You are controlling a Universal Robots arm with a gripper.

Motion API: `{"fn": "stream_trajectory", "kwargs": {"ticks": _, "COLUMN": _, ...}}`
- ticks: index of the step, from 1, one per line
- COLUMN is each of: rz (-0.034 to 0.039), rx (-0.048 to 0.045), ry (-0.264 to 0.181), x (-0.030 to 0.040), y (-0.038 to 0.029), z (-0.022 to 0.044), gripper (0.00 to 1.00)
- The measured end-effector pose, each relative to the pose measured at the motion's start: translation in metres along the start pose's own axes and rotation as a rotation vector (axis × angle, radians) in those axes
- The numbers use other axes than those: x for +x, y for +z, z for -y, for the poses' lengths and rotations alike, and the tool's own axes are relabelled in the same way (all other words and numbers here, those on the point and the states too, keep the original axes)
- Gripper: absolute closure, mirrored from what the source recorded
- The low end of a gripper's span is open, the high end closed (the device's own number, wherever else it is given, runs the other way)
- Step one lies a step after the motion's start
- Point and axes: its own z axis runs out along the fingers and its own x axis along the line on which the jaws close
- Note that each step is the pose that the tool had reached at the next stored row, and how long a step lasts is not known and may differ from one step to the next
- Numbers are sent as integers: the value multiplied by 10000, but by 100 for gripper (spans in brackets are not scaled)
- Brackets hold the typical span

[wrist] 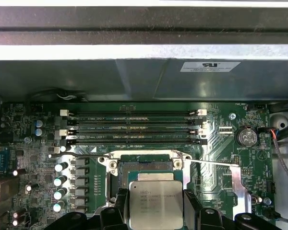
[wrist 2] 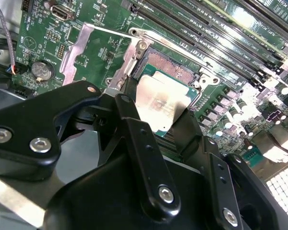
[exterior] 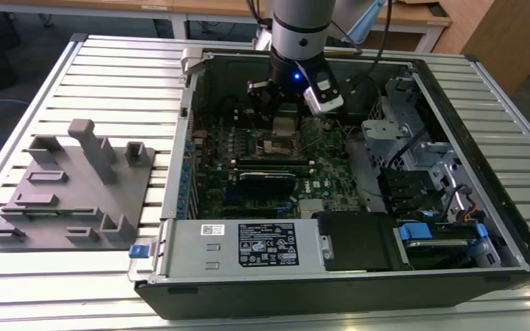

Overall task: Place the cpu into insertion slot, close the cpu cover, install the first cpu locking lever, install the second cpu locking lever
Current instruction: 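Place the cpu into insertion slot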

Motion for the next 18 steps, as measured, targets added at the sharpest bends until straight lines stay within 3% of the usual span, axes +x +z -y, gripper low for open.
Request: {"fn": "stream_trajectory", "kwargs": {"ticks": 18, "rz": 3, "rx": 32, "ry": 0, "x": 4, "y": 45, "z": 4, "gripper": 46}}
